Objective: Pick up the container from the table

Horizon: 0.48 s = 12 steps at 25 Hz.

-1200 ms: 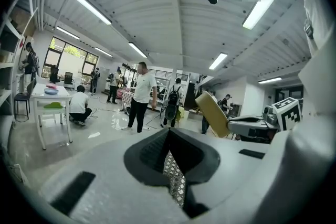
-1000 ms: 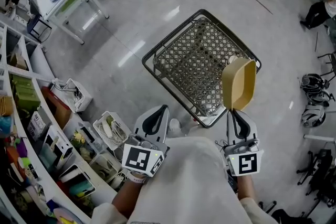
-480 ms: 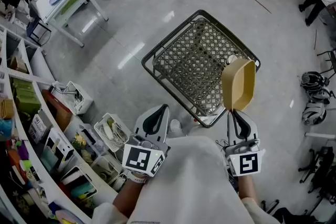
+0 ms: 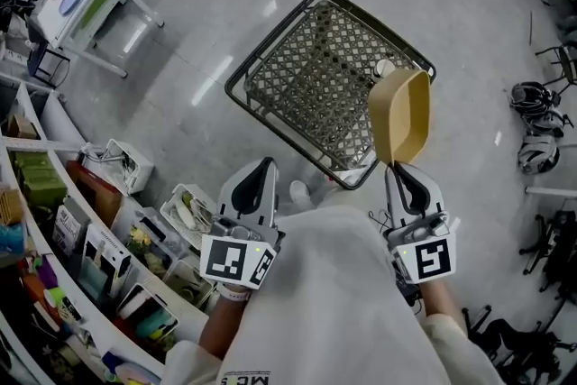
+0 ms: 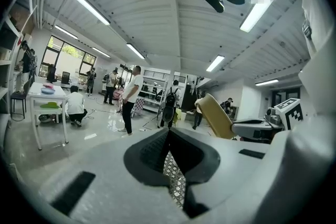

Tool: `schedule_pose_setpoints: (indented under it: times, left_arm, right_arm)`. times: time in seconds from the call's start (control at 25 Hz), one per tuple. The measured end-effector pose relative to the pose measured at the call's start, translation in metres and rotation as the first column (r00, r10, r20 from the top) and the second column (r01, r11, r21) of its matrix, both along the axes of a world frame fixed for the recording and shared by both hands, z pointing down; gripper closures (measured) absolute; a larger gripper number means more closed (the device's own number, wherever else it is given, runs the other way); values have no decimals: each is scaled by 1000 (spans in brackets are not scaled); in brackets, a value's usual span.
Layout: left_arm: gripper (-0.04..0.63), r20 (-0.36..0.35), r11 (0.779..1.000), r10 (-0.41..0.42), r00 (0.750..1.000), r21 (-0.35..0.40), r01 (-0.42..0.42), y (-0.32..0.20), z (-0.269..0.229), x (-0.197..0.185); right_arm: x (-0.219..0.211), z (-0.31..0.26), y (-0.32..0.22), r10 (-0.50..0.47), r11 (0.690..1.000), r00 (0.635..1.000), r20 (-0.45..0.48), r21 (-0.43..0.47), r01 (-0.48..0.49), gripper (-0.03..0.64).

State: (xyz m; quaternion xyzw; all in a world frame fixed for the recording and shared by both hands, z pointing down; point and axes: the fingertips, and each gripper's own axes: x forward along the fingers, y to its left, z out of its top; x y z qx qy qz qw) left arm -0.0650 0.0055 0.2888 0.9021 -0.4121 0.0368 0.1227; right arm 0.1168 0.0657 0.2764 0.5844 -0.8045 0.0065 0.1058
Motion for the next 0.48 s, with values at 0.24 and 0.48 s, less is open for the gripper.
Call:
schedule_pose_setpoints:
  times: [0.24,0.48]
  left_arm:
    - [572,-6,1000,23,1000,-1,-23,5,-1,10]
    - [572,-1,999,41,999,1,-41,10,1,20]
  right_arm:
    - [-6,1,5,15,1000,999,37,-5,-15,592]
    - [-2,-3,6,-3,1000,999,38,16,2,592]
